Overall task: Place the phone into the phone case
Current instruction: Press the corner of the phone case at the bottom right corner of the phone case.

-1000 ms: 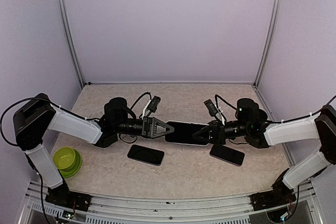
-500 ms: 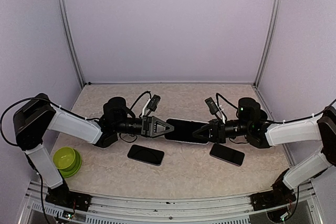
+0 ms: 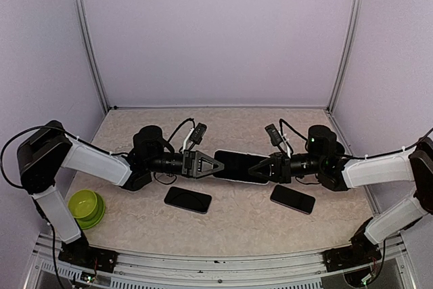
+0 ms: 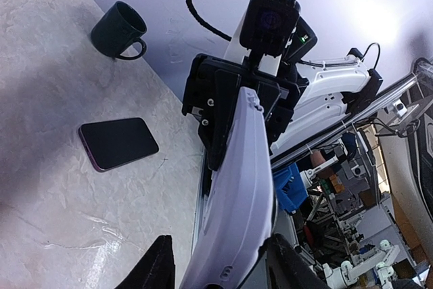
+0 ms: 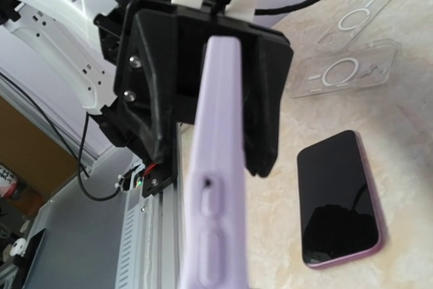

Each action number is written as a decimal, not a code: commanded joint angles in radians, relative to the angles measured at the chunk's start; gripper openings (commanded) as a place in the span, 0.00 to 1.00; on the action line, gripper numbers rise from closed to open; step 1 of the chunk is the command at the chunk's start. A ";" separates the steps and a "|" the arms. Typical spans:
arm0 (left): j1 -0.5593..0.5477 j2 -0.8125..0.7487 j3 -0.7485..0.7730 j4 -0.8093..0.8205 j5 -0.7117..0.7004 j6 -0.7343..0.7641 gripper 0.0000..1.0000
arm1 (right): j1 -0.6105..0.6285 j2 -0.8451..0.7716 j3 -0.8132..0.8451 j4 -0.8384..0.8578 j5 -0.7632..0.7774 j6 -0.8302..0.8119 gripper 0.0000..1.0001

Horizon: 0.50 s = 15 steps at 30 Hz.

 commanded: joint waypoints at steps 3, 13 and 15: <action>-0.004 0.002 -0.008 0.017 0.036 0.014 0.39 | -0.023 -0.039 0.045 0.079 0.031 0.009 0.00; 0.002 0.010 0.009 -0.009 0.015 0.003 0.00 | -0.025 -0.054 0.061 0.014 0.066 -0.036 0.00; 0.002 0.010 0.014 -0.022 0.006 0.005 0.00 | -0.024 -0.057 0.063 -0.001 0.076 -0.045 0.00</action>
